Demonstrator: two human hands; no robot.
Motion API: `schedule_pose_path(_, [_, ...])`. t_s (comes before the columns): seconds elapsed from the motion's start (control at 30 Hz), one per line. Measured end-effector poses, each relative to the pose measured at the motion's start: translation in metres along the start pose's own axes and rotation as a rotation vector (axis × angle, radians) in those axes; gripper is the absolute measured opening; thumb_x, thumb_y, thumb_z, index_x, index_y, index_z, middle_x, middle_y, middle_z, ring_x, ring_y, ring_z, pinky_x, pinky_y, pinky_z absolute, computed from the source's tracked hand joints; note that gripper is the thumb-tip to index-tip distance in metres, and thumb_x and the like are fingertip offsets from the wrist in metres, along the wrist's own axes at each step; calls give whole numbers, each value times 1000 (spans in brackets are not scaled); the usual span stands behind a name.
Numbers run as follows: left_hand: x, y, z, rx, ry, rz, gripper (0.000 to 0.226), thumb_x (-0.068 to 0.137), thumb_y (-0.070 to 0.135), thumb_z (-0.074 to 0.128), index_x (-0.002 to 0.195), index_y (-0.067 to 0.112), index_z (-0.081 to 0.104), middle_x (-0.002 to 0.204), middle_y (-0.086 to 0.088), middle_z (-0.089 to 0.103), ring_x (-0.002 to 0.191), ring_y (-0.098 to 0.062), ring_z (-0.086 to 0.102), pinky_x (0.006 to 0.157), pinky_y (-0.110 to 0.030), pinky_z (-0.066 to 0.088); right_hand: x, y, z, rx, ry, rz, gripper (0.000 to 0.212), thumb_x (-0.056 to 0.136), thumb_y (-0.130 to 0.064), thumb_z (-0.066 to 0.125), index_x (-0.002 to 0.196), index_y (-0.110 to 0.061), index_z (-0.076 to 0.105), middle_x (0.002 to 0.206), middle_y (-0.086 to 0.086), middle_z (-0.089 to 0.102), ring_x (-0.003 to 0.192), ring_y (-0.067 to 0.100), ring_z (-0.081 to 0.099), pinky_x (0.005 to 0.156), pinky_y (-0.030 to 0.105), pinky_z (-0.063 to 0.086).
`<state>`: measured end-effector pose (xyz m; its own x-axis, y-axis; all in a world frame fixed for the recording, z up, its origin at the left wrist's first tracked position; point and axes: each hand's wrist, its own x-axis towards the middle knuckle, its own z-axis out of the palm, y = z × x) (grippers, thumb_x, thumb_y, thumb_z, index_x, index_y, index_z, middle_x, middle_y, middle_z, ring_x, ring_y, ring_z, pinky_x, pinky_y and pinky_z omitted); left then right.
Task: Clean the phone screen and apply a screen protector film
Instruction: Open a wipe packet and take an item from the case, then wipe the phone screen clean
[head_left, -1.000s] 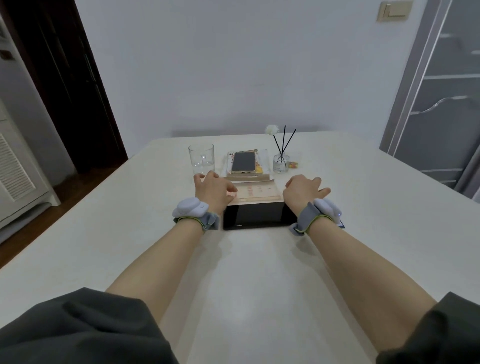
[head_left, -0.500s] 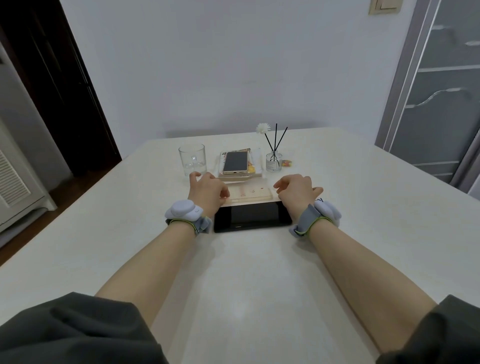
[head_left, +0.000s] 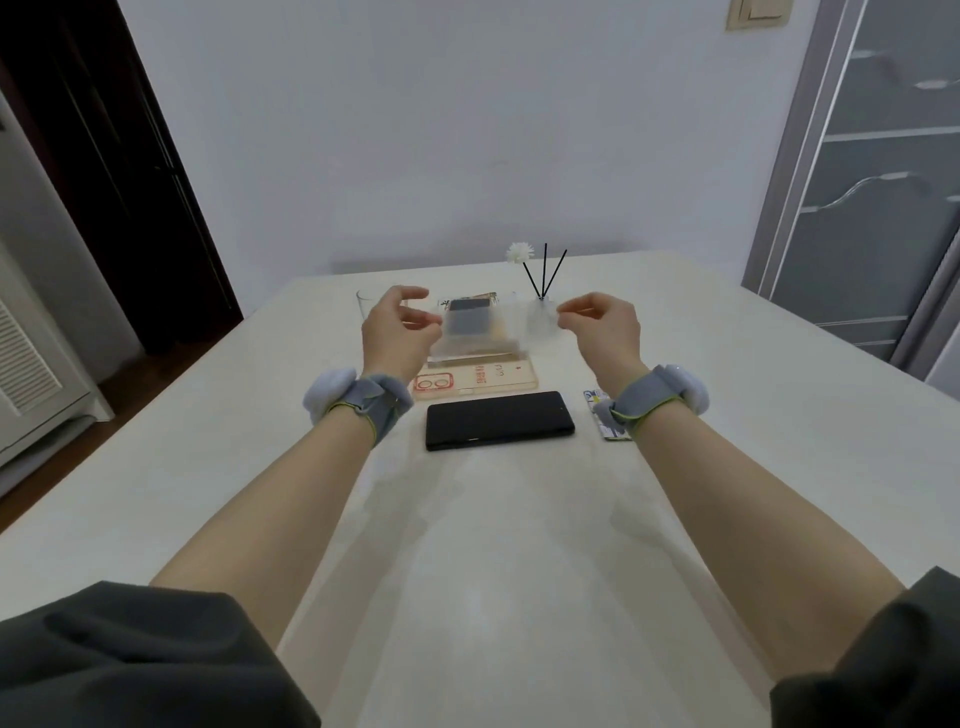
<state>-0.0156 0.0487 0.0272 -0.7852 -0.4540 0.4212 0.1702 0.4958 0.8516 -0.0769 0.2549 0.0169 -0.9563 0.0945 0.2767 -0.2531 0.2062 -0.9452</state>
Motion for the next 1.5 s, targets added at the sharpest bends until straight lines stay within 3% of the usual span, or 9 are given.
schedule_pose_path(0.07, [-1,2,-3,-108,1,-97,43,79,-1,64,119,12,55,88,-5,69,76,-17,61,61,-9,51,-1,1,-5,47,-16,68,14,76,-4,66,78,-17,71,79,2,66,78,17,55,70,27,45])
schedule_pose_path(0.17, [-6,-2,-6,-252,-33,-290,53,75,-7,69,123,7,50,84,-7,66,79,-25,62,79,-37,57,-4,9,-11,67,-51,201,12,72,2,66,71,-10,68,72,9,63,64,19,53,60,25,46])
schedule_pose_path(0.27, [-15,-9,-8,-227,-44,-393,56,70,-9,73,120,3,50,84,-13,66,77,-28,63,86,-45,56,-13,16,-13,69,-69,316,9,72,6,67,79,2,68,64,14,58,51,20,54,50,22,49])
schedule_pose_path(0.37, [-24,-17,-10,-209,-34,-465,53,70,-9,74,116,4,53,101,-23,67,78,-28,65,85,-42,57,-22,20,-13,57,-68,361,13,71,8,70,84,4,68,62,14,59,48,21,54,52,22,53])
schedule_pose_path(0.53, [-31,-28,-13,-244,-9,-537,51,70,-8,74,116,5,54,109,-23,65,84,-28,63,74,-34,59,-31,26,-7,-16,-58,352,14,71,9,70,85,7,70,74,20,65,57,25,60,74,35,60])
schedule_pose_path(0.67, [-30,-33,-11,-243,20,-533,53,70,-9,74,116,5,53,110,-23,64,86,-31,67,79,-41,59,-31,26,-5,-27,-65,320,14,70,10,70,83,9,71,70,17,64,53,24,58,58,24,57])
schedule_pose_path(0.77, [-28,-38,-8,-198,43,-494,55,68,-7,77,116,7,53,95,-15,67,73,-24,65,74,-37,60,-31,28,-5,-40,-81,303,11,71,8,71,81,4,71,62,10,62,49,18,58,41,13,49])
schedule_pose_path(1.0, [-35,-44,-1,-176,54,-456,54,66,-8,77,112,10,53,75,-3,64,59,-15,62,50,-21,57,-27,35,-6,-82,-68,285,12,71,5,72,67,-6,69,61,8,63,47,14,56,41,12,47])
schedule_pose_path(1.5, [-37,-49,2,-37,68,-400,54,64,-4,77,112,10,57,82,-7,68,74,-25,69,73,-37,60,-32,34,-5,-104,-70,282,14,67,6,70,64,-7,69,55,7,60,41,12,52,41,15,44])
